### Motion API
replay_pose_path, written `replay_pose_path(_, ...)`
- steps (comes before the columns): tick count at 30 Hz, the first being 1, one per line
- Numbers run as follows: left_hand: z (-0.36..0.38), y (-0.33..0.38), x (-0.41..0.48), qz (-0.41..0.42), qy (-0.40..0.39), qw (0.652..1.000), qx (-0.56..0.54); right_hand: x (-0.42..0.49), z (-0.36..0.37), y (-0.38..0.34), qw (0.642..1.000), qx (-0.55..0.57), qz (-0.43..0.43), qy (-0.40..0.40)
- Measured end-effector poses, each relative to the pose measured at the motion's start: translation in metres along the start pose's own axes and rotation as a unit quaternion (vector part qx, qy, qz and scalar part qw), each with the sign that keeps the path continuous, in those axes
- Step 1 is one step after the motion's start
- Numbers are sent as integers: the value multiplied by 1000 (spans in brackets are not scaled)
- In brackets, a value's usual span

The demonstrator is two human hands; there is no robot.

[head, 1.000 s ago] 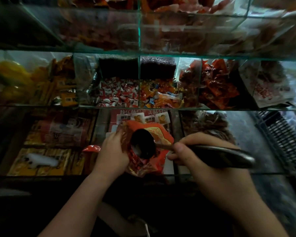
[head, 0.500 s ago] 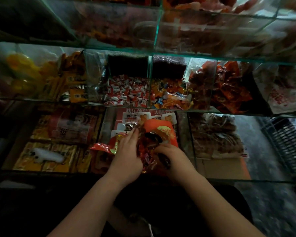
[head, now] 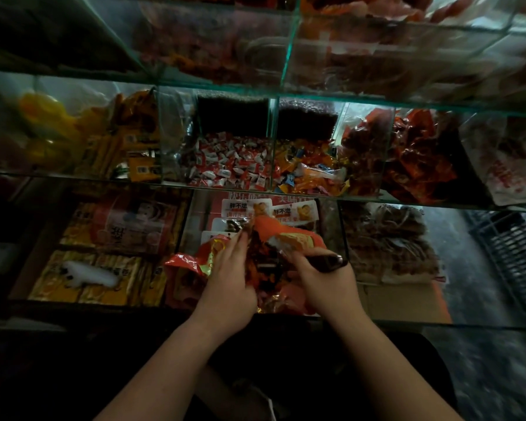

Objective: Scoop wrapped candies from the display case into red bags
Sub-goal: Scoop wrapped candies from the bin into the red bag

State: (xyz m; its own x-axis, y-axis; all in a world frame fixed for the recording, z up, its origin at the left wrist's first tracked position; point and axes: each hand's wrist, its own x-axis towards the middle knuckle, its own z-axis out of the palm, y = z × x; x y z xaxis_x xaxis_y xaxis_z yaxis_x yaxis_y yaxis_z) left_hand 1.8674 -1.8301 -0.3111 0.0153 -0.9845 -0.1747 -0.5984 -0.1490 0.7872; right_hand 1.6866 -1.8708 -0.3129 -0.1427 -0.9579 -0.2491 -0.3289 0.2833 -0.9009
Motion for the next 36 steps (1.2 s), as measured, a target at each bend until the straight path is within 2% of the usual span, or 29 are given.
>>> replay_pose_path(2, -1, -1, 1, -2, 3, 1000, -3, -5, -2, 0, 1000, -8, -6, -23)
replay_pose_path(6, -1, 3, 0, -1, 6, 1000, -5, -12, -1, 2, 999, 31, 31, 0)
replay_pose_path(11, -4, -1, 0, -16, 12, 1000, 1, -18, -18, 2, 990, 130, 55, 23)
replay_pose_path(14, -2, 3, 0, -12, 8, 1000, -1, -21, -18, -1, 971, 216, 105, 7)
replay_pose_path(17, -1, 5, -1, -16, 6, 1000, -1, -22, -21, 0, 951, 280, 125, 33)
replay_pose_path(21, -4, 4, 0, -40, 6, 999, -2, -22, -33, 5, 944, 291, 143, 54)
replay_pose_path(25, -2, 7, -2, -23, 22, 999, 10, -31, -44, 4, 934, 318, 150, 60)
replay_pose_path(29, 2, 9, -6, 26, 95, 993, 65, -43, -55, -1, 929, 339, 135, 65)
replay_pose_path(32, 8, 14, -9, 118, 168, 975, 80, -49, -63, -7, 930, 338, 124, 69)
replay_pose_path(34, 15, 19, -11, 188, 171, 965, 73, -54, -68, -11, 927, 344, 122, 81)
replay_pose_path(36, 22, 24, -11, 199, 138, 968, 69, -60, -73, -16, 929, 342, 111, 87)
